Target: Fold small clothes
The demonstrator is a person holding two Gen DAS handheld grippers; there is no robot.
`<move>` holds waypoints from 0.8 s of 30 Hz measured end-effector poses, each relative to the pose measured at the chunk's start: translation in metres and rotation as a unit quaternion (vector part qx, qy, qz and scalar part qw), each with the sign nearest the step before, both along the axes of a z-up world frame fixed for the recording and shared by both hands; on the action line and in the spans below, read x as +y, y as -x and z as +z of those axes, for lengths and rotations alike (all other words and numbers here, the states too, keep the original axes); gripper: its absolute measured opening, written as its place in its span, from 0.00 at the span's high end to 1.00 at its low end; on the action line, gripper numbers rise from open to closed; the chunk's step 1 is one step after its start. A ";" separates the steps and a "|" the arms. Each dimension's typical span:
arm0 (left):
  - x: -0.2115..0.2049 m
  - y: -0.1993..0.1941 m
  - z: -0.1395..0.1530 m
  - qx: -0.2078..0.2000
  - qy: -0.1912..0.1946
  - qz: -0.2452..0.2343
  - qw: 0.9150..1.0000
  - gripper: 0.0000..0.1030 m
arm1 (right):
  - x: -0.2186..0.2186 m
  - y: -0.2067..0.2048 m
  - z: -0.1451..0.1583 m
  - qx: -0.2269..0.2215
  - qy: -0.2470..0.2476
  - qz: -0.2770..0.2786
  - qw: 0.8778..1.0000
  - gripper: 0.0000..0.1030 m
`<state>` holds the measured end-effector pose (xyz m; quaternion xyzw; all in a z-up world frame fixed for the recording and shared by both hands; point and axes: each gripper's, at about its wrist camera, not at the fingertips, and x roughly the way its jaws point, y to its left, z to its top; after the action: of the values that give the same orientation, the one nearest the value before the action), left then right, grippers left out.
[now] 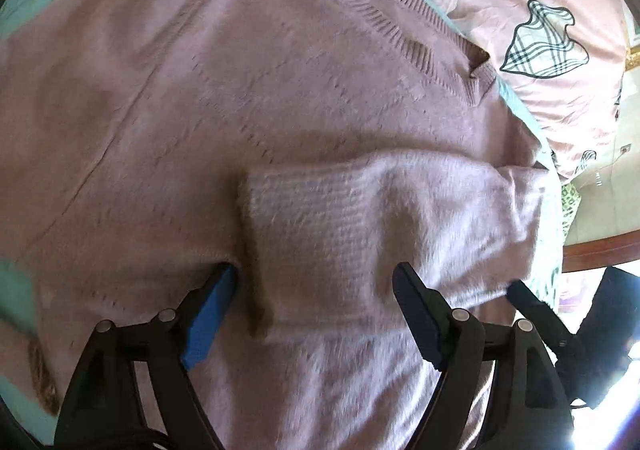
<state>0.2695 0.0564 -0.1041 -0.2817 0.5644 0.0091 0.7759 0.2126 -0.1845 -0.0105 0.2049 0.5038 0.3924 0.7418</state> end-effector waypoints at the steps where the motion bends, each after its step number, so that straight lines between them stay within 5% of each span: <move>1: -0.002 -0.002 0.000 -0.005 -0.006 -0.001 1.000 0.23 | -0.013 0.000 0.000 0.003 -0.001 -0.017 1.000 0.56; 3: -0.006 -0.004 0.004 -0.026 -0.026 -0.003 0.999 0.35 | -0.034 0.001 0.000 0.004 0.004 -0.044 0.999 0.56; 4: -0.009 -0.004 0.007 -0.039 -0.036 -0.012 0.999 0.67 | -0.038 0.000 0.002 0.005 0.005 -0.053 0.999 0.56; 5: -0.012 -0.004 0.008 -0.042 -0.034 -0.026 0.998 0.87 | -0.046 0.000 0.003 0.005 0.007 -0.063 0.998 0.56; 9: -0.022 0.005 0.037 -0.084 -0.066 -0.044 0.993 0.94 | -0.068 -0.002 0.003 0.008 0.012 -0.106 0.994 0.56; 13: 0.003 0.037 0.071 -0.145 -0.080 -0.004 0.986 0.94 | -0.086 -0.007 0.006 0.002 0.016 -0.135 0.991 0.56; 17: 0.037 0.051 0.039 -0.094 -0.067 0.023 0.993 0.94 | -0.107 -0.014 0.002 -0.002 0.033 -0.168 0.985 0.56; 21: 0.040 0.062 0.039 -0.095 -0.061 0.037 0.993 0.94 | -0.119 -0.034 -0.018 0.027 0.055 -0.198 0.978 0.56; 24: 0.043 0.062 0.034 -0.086 -0.066 0.043 0.993 0.94 | -0.127 -0.055 -0.032 0.043 0.071 -0.216 0.973 0.40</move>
<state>0.2075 0.0991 -0.0705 -0.2540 0.4814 0.0555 0.8370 0.2680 -0.3117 -0.0423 0.2719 0.5056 0.1768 0.7995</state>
